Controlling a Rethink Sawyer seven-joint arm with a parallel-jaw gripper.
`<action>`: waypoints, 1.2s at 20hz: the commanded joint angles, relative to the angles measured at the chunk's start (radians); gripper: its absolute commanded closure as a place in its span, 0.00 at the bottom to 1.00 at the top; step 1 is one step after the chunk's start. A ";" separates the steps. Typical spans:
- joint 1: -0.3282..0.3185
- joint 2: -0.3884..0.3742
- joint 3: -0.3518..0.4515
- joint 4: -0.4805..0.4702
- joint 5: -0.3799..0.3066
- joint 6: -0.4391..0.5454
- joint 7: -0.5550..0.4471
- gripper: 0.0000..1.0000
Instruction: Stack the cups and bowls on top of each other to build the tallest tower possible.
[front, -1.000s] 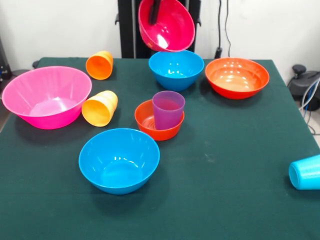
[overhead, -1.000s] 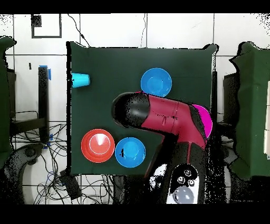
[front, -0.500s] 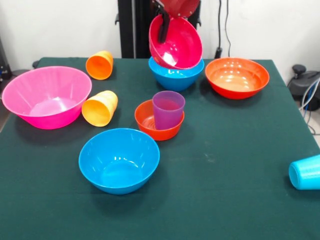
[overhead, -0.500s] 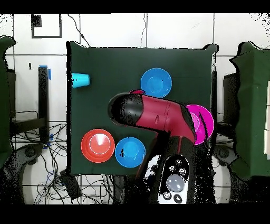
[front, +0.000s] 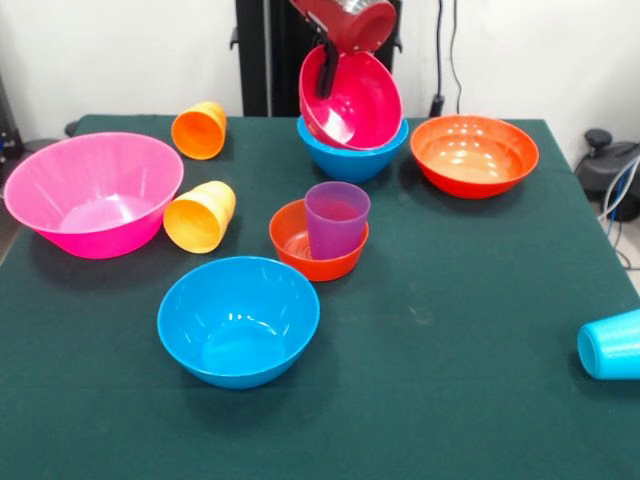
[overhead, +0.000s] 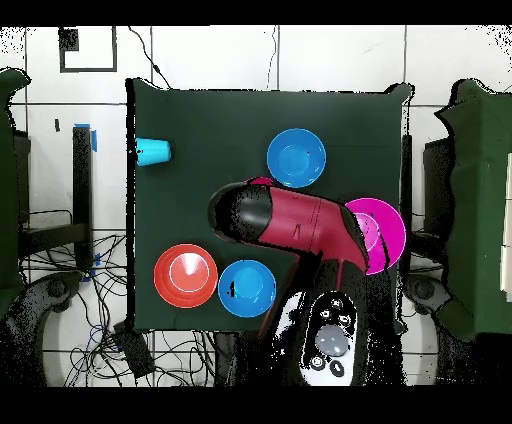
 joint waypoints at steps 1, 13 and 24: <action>-0.045 0.050 0.058 0.057 -0.012 -0.052 0.028 1.00; -0.109 0.091 0.054 0.045 -0.078 -0.128 -0.013 1.00; -0.176 0.082 0.209 0.121 -0.027 -0.268 -0.092 1.00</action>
